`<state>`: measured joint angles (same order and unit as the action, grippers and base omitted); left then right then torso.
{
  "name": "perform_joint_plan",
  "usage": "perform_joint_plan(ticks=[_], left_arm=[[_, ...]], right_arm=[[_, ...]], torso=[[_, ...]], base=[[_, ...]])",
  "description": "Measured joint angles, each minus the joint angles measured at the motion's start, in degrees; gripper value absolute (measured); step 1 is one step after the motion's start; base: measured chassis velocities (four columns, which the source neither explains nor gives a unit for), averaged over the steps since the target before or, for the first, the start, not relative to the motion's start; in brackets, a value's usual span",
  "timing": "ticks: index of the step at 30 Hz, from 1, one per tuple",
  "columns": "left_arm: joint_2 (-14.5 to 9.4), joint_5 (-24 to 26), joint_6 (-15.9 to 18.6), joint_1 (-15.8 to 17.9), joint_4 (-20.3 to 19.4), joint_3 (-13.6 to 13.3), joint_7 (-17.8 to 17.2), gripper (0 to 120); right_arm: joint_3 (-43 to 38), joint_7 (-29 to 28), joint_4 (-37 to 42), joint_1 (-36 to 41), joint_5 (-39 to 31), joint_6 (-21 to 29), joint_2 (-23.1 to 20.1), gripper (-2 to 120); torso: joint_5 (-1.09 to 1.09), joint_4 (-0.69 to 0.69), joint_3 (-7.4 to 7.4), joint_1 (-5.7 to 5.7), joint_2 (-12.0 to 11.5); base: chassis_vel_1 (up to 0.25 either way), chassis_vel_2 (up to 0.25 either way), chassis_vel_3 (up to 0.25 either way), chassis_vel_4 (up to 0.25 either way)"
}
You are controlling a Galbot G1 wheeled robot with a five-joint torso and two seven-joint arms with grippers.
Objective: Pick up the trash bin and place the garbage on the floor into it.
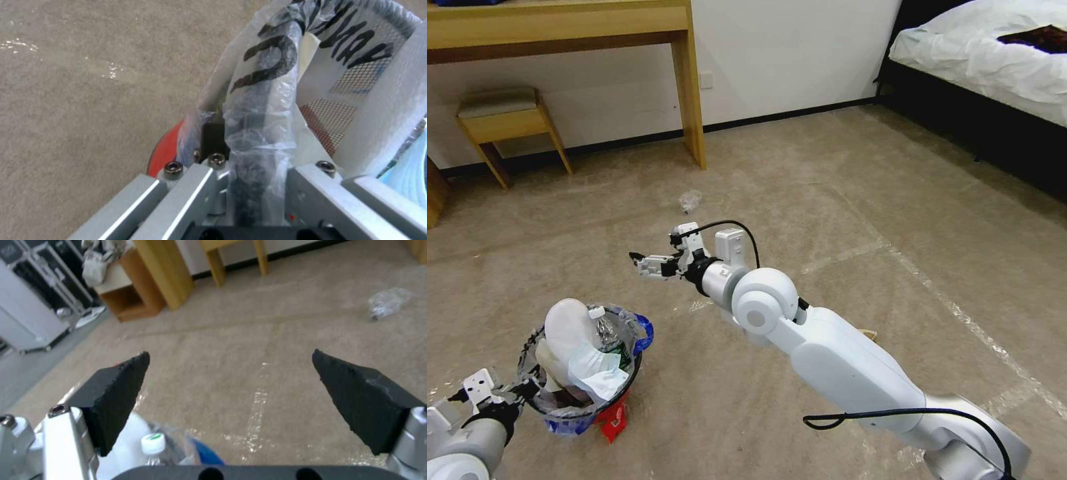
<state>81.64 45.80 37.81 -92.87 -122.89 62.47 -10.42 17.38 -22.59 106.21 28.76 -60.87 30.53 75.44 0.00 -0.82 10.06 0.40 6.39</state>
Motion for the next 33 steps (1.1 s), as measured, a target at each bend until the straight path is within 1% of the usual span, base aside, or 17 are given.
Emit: perform_joint_plan(ticks=[7, 9, 14, 16, 18, 23, 25, 31, 33], left_arm=[[0.17, -0.04, 0.0, -0.07, -0.44, 0.05, 0.03, 1], [0.17, -0.06, 0.0, -0.13, -0.57, 0.07, 0.03, 1], [0.26, -0.15, 0.0, -0.13, -0.59, 0.08, 0.09, 1], [0.43, -0.25, 0.0, -0.16, -0.7, 0.08, 0.19, 1], [0.88, -0.45, -0.01, -0.47, -1.18, 0.29, 0.48, 1], [1.4, -0.69, -0.03, -1.08, -1.98, 0.72, 0.72, 1], [1.8, -0.78, -0.05, -1.47, -2.69, 1.03, 0.94, 1], [2.17, -0.91, -0.16, -2.08, -3.46, 1.41, 1.05, 1], [2.31, -0.91, -0.24, -2.38, -3.84, 1.54, 1.18, 1]], right_arm=[[-5.56, 1.16, 1.49, 2.86, 1.42, -0.09, -0.56, 92], [-8.64, 1.86, 2.21, 4.42, 2.18, -0.28, -1.17, 92], [-11.89, 2.89, 3.35, 6.57, 4.11, -1.19, -2.11, 92], [-13.18, 3.57, 3.97, 7.78, 5.27, -2.1, -2.72, 92], [-14.44, 4.95, 4.39, 9.46, 8.01, -4.29, -3.15, 92], [-14.96, 6.36, 4.4, 10.8, 11.16, -6.69, -3.24, 93], [-15.41, 7.19, 4.43, 12.0, 13.35, -8.64, -3.42, 93], [-16.55, 7.61, 4.78, 13.58, 15.01, -11.32, -3.38, 93], [-17.95, 7.71, 5.09, 14.7, 16.61, -12.95, -3.47, 94]], torso=[[0.0, 0.0, 0.0, 0.0, 0.0], [0.0, 0.0, 0.0, 0.0, 0.0], [0.01, 0.0, 0.0, 0.0, 0.0], [0.01, 0.0, 0.0, 0.0, 0.0], [0.01, -0.01, 0.0, 0.0, 0.0], [0.01, 0.01, 0.0, 0.0, 0.0], [0.0, 0.0, 0.0, 0.0, 0.0], [0.0, 0.01, 0.0, 0.0, 0.0], [0.0, 0.01, -0.01, 0.0, 0.0]], base=[[0.0, 0.0, 0.0, 0.0], [0.0, 0.0, 0.0, 0.0], [0.0, 0.0, 0.0, 0.0], [0.0, 0.0, 0.0, 0.0], [0.0, 0.0, 0.0, 0.0], [0.0, 0.0, 0.0, 0.0], [0.0, 0.0, 0.0, 0.0], [0.0, 0.0, 0.0, 0.0], [0.0, 0.0, 0.0, 0.0]])
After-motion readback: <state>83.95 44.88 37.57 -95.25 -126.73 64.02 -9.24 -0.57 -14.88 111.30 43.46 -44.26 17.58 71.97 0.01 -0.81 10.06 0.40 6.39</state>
